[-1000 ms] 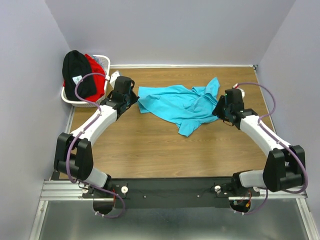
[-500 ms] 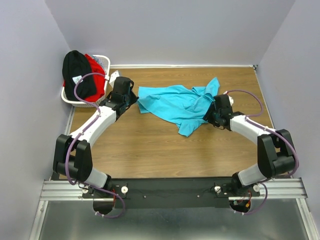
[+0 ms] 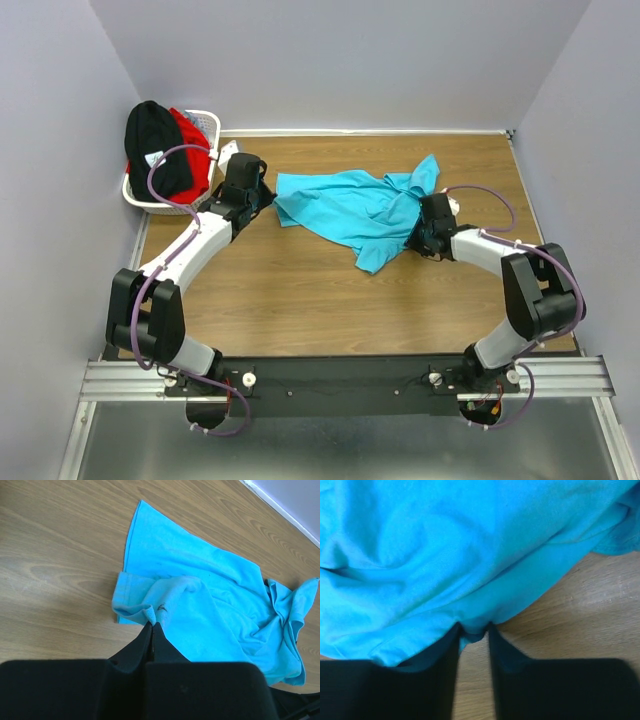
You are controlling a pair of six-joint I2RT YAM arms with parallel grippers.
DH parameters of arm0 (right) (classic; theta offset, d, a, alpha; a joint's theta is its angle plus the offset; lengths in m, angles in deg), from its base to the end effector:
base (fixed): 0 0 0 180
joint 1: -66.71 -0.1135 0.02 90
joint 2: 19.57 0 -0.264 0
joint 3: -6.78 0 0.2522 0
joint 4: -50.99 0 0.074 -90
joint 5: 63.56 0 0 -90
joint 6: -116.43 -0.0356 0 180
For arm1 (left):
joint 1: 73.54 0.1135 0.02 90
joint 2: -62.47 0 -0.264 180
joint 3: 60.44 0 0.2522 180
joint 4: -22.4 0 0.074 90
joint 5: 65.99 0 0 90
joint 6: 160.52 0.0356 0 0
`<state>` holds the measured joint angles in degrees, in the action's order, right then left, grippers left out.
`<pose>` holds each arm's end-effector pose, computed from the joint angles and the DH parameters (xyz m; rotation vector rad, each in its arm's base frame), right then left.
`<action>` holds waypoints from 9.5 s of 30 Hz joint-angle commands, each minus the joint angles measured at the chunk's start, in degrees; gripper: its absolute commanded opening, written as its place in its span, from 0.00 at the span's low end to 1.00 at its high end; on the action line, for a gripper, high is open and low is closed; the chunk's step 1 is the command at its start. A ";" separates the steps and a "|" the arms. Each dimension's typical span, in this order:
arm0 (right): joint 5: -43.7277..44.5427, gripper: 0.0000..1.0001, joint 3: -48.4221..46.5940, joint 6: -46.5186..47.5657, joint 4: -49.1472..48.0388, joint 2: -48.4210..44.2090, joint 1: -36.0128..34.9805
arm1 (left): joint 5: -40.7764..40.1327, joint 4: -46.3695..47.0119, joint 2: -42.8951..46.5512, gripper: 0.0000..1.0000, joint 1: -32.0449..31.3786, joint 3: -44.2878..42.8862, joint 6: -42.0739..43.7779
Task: Fold and stack the t-shirts
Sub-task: Flatten the tshirt out, then fold the tshirt
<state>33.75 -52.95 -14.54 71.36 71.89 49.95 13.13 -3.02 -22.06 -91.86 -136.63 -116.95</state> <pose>0.2966 0.0846 0.1585 0.5754 2.4227 0.2734 0.3201 -0.0989 0.2792 -0.6369 2.0875 -0.4484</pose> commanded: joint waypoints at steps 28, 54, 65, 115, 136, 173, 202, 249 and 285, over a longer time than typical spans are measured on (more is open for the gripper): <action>14.93 0.00 -50.25 13.37 32.23 -31.34 -0.47 | -5.74 -12.06 27.04 0.00 2.77 -18.33 10.40; 5.52 0.01 -87.24 20.93 13.25 15.49 3.83 | 12.35 4.28 -20.49 0.00 16.47 -64.51 9.26; 7.63 0.00 -65.11 18.56 13.08 5.78 3.83 | 17.46 10.16 -11.81 0.00 20.96 -43.25 8.64; -1.95 0.70 19.16 -14.92 29.16 -36.09 -11.90 | 14.30 6.83 1.56 0.00 20.26 18.66 3.37; 1.57 0.08 20.76 -15.99 23.08 -31.69 -16.56 | 12.37 7.44 3.41 0.00 20.26 23.58 2.14; 18.44 0.01 -7.54 -3.33 29.60 -16.23 -15.68 | 9.64 3.84 -4.93 0.00 16.76 10.59 1.00; 14.58 0.00 -20.47 5.29 20.90 -2.96 -2.15 | 7.71 1.21 -16.10 0.00 15.51 -4.35 -1.20; 9.48 0.01 -20.38 7.57 15.98 3.02 6.47 | 8.59 0.68 -26.65 0.00 17.27 -16.92 1.17; 1.48 0.76 -10.63 3.79 6.67 4.78 -2.67 | 7.53 6.74 -10.74 0.45 9.10 3.11 -0.41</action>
<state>36.24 -65.02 -8.75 82.20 75.89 48.12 21.74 1.57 -32.79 -81.74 -135.39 -116.08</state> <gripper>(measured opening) 0.764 0.450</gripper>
